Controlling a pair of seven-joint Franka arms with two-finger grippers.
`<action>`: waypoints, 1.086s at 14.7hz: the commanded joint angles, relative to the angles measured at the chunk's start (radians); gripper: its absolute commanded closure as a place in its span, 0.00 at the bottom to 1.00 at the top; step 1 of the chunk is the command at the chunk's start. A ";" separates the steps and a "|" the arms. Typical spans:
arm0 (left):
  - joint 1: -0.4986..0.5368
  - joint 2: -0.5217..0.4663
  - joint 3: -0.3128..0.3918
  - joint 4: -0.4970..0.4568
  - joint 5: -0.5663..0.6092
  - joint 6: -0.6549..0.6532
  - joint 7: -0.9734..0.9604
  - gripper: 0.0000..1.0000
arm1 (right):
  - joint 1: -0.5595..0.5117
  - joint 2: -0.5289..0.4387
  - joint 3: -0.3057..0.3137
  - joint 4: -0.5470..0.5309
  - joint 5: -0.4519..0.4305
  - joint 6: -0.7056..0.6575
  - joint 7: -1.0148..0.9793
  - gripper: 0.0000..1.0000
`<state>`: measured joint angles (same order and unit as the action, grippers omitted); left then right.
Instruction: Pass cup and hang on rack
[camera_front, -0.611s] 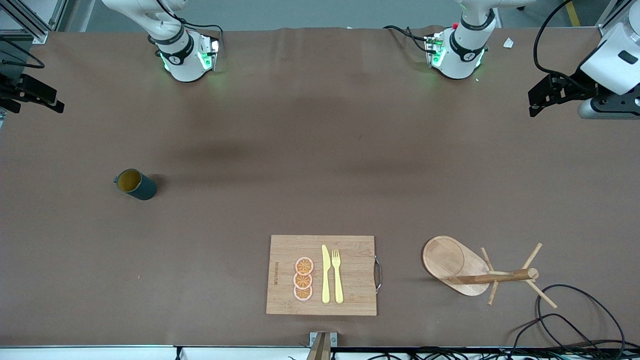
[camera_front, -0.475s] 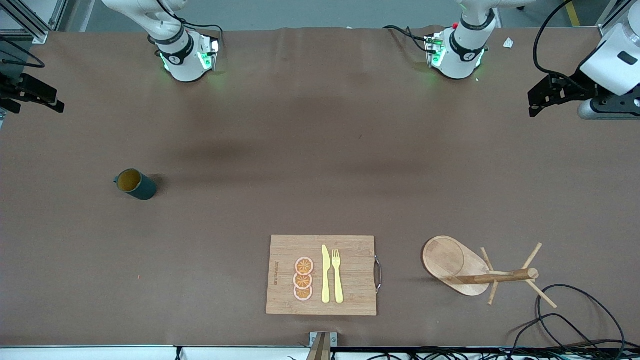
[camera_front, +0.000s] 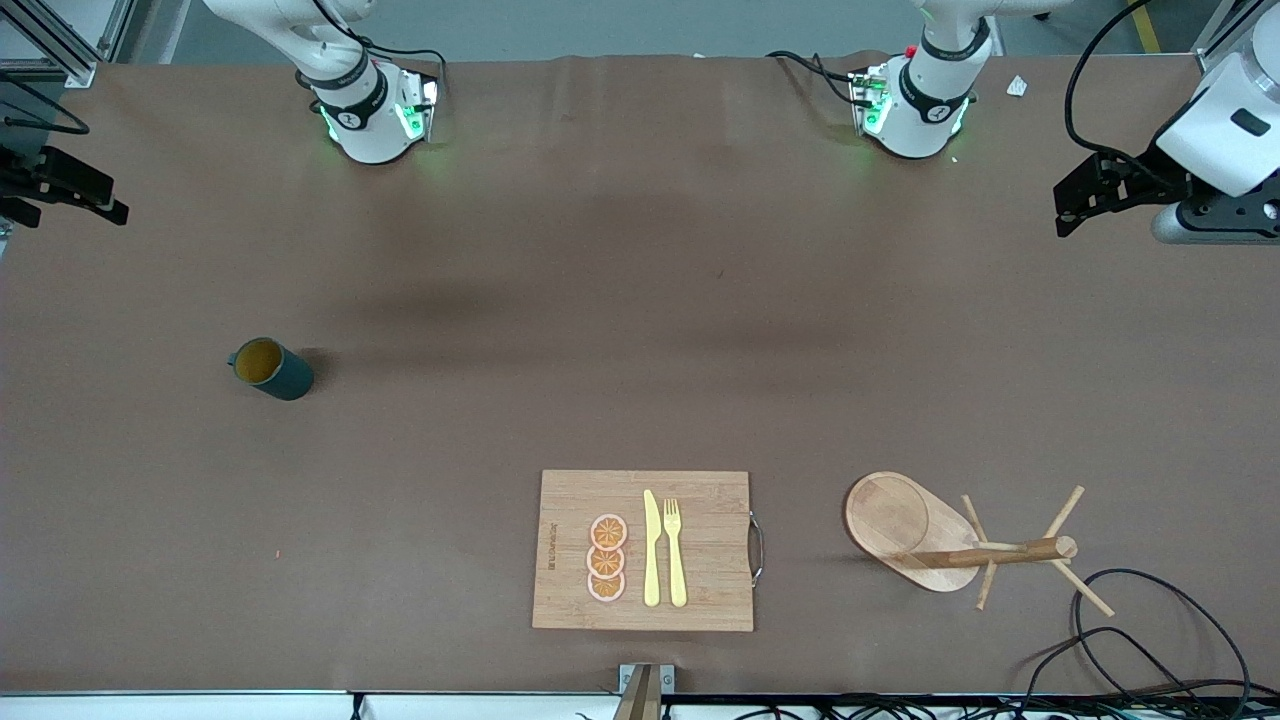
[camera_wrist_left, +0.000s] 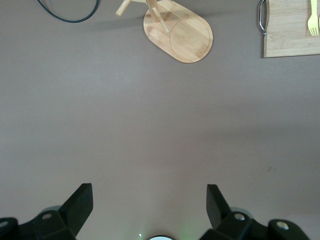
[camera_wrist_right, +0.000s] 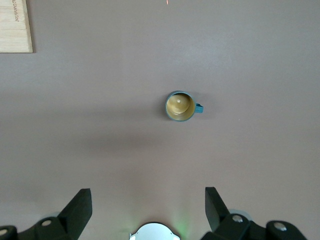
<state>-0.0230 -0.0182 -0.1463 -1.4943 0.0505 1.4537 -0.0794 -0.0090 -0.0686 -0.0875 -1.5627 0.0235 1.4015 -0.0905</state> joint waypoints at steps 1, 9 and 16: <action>0.000 -0.002 0.001 0.000 -0.017 0.008 -0.005 0.00 | -0.003 0.038 0.002 0.000 -0.001 -0.002 0.000 0.00; -0.002 0.006 0.001 0.000 -0.017 0.008 -0.005 0.00 | -0.022 0.295 0.000 0.059 -0.011 0.071 -0.026 0.00; 0.000 0.020 0.001 0.019 -0.018 0.008 -0.003 0.00 | -0.091 0.450 0.000 -0.051 0.003 0.278 -0.432 0.00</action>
<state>-0.0247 -0.0082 -0.1467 -1.4941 0.0505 1.4607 -0.0802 -0.0933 0.3559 -0.0980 -1.5971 0.0213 1.6572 -0.4328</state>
